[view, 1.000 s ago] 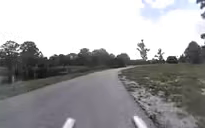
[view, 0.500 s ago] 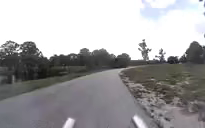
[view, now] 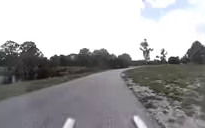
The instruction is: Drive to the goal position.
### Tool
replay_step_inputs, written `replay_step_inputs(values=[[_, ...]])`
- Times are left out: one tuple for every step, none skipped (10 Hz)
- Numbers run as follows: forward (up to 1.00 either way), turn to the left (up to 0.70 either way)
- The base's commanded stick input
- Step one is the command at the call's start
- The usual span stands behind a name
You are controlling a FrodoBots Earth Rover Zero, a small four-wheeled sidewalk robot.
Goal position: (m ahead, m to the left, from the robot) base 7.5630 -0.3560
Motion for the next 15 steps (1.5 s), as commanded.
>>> replay_step_inputs(values=[[0.85,0.0],[0.85,0.0],[0.85,0.0],[0.85,0.0],[0.85,0.0],[0.85,0.0],[0.85,0.0],[0.85,0.0],[0.85,0.0],[0.85,-0.05],[0.85,-0.04],[0.85,-0.1],[0.85,-0.3],[0.85,-0.15],[0.85,0.0]])
